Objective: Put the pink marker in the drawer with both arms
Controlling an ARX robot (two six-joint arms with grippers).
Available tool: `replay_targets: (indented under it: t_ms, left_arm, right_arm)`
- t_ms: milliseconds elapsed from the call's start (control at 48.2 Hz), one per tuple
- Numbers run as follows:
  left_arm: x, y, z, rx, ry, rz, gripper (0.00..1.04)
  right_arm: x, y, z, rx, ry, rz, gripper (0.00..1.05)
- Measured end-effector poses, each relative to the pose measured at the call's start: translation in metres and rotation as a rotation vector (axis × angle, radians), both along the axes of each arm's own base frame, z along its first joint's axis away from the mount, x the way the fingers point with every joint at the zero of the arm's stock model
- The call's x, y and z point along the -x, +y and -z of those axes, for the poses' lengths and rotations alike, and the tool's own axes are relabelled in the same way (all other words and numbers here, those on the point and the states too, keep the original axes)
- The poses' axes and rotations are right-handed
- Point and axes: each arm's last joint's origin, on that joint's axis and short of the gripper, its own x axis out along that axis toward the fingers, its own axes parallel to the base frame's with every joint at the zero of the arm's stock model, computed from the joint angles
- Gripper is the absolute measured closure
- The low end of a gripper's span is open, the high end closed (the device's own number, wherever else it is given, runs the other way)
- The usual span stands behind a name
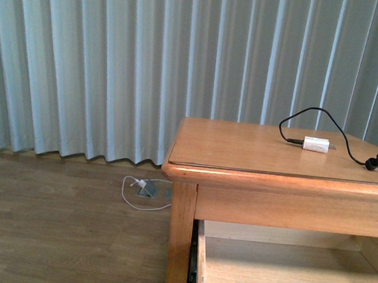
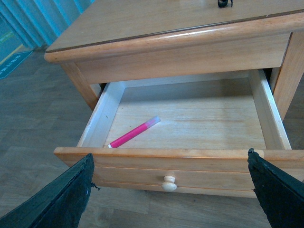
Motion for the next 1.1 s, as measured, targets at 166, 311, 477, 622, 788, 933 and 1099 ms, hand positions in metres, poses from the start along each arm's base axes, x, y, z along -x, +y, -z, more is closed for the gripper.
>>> replay_targets:
  t_ms: [166, 311, 477, 622, 788, 933, 1099]
  left_arm:
    - [0.0, 0.0, 0.0, 0.0, 0.0, 0.0, 1.01]
    - [0.0, 0.0, 0.0, 0.0, 0.0, 0.0, 0.66]
    - [0.0, 0.0, 0.0, 0.0, 0.0, 0.0, 0.34]
    - [0.0, 0.0, 0.0, 0.0, 0.0, 0.0, 0.09]
    - [0.0, 0.0, 0.0, 0.0, 0.0, 0.0, 0.06]
    - [0.0, 0.0, 0.0, 0.0, 0.0, 0.0, 0.06]
    - [0.0, 0.0, 0.0, 0.0, 0.0, 0.0, 0.06]
  right_arm:
    - [0.0, 0.0, 0.0, 0.0, 0.0, 0.0, 0.08]
    - [0.0, 0.0, -0.001, 0.054, -0.026, 0.027, 0.08]
    - [-0.001, 0.002, 0.001, 0.39, -0.028, 0.091, 0.08]
    - [-0.007, 0.001, 0.011, 0.409, 0.147, -0.032, 0.08]
    - [-0.025, -0.002, 0.029, 0.399, 0.358, -0.133, 0.08]
    - [-0.046, 0.001, 0.047, 0.407, 0.438, -0.143, 0.08]
    - [-0.075, 0.003, 0.066, 0.442, 0.443, -0.099, 0.08]
